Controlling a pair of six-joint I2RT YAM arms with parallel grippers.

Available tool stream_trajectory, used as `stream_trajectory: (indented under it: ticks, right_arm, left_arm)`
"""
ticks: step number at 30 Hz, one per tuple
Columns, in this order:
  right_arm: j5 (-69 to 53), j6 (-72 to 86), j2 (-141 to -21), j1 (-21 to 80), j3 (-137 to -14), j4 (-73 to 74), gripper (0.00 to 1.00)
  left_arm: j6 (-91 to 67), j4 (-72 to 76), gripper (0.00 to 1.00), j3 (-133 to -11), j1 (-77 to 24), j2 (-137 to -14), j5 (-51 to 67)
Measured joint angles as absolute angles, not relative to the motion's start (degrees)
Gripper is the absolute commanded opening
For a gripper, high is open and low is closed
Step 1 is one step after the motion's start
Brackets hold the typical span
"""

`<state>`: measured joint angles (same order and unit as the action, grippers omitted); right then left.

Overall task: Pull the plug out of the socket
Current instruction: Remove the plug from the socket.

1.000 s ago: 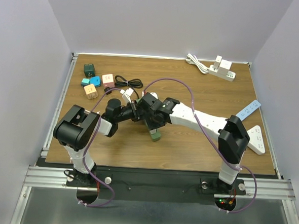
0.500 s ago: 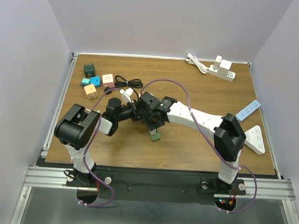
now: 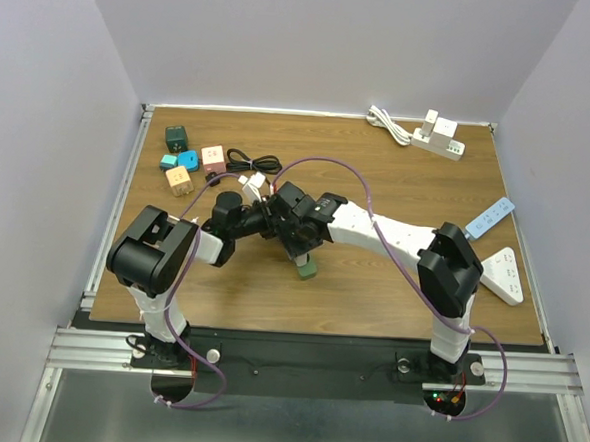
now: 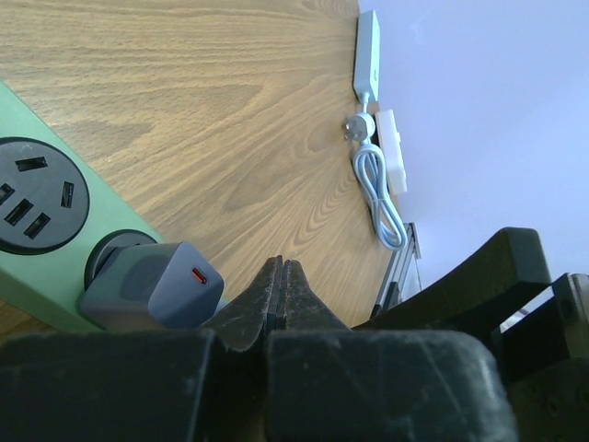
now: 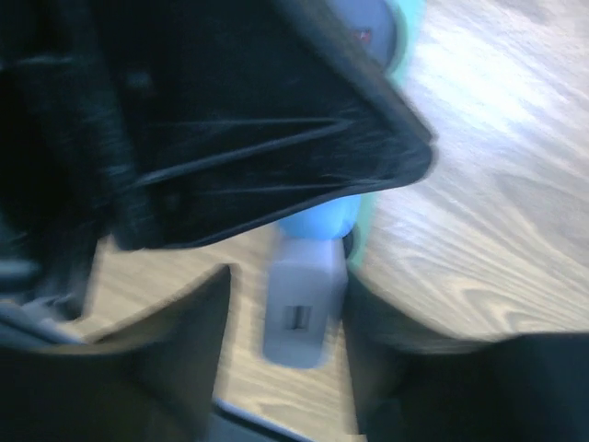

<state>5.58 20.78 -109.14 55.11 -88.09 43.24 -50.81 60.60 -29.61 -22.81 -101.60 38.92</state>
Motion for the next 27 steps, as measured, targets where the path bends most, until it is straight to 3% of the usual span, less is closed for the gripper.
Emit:
stream_trajectory:
  ticks: [2, 3, 4, 27]
  right_arm:
    - [6.72, 20.84, -109.34, 55.02, -87.72, 43.00, 0.29]
    - [7.29, 21.23, -109.34, 54.89, -87.39, 42.85, 0.10]
    - [7.60, 21.78, -109.25, 54.74, -87.24, 42.87, 0.01]
    - [15.57, 22.72, -104.09, 55.11, -83.00, 43.42, 0.00]
  left_arm:
    - [-50.72, 60.20, 0.00, -29.78, -22.94, -101.56, 38.76]
    - [-50.68, 60.07, 0.00, -29.89, -23.14, -101.56, 38.48]
    - [-50.59, 59.86, 0.00, -30.04, -23.29, -101.56, 38.35]
    - [-50.26, 60.86, 0.00, -30.68, -26.15, -102.43, 35.42]
